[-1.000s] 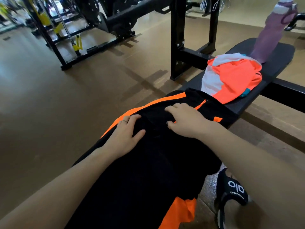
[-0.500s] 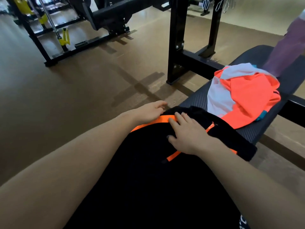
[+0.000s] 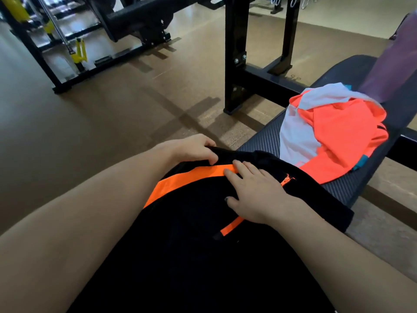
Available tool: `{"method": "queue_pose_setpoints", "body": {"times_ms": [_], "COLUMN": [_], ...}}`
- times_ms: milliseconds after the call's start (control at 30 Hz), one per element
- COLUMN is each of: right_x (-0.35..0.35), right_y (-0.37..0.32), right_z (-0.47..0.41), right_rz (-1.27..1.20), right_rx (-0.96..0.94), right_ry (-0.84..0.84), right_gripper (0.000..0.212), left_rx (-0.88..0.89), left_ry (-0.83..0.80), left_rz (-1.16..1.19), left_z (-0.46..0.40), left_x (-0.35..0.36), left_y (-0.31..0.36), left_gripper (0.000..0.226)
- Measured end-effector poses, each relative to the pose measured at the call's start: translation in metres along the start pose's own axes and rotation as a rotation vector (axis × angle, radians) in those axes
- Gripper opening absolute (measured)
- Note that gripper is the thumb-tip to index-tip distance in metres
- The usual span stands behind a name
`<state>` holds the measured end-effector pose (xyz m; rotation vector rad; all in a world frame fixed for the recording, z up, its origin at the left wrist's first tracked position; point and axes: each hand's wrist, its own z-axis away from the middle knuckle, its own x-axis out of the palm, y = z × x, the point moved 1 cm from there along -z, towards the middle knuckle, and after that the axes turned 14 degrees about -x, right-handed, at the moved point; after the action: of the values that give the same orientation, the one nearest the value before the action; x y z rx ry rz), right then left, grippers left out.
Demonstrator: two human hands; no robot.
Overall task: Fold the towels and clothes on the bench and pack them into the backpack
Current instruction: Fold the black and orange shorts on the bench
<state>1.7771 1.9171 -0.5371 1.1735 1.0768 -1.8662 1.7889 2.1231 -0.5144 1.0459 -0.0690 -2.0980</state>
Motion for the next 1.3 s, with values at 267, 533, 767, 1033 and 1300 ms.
{"method": "queue_pose_setpoints", "body": {"times_ms": [267,533,767,1033,1300], "right_x": [-0.003,-0.005,-0.007,-0.021,0.003], "right_y": [-0.005,-0.005,-0.015,-0.045,-0.105], "right_z": [0.001,0.0,0.002,0.039,0.082], "right_rz": [-0.008,0.004,-0.008,0.159,-0.031], "right_rx": [0.014,0.032,0.069,0.053,-0.282], "right_ry": [0.0,-0.052,-0.075,-0.073,0.135], "right_gripper": [0.073,0.075,0.075,0.033,0.057], "left_rx": [0.142,0.175,0.169,0.169,0.188], "left_ry": [0.175,0.431,0.473,0.393,0.374], "left_rz": [-0.661,-0.849,-0.884,-0.199,-0.432], "left_z": [0.045,0.108,0.205,0.223,0.238], "left_x": [-0.029,-0.041,0.038,0.135,0.181], "left_y": [-0.017,-0.045,-0.054,-0.058,-0.078], "left_gripper": [0.018,0.021,0.019,0.032,0.059]}}
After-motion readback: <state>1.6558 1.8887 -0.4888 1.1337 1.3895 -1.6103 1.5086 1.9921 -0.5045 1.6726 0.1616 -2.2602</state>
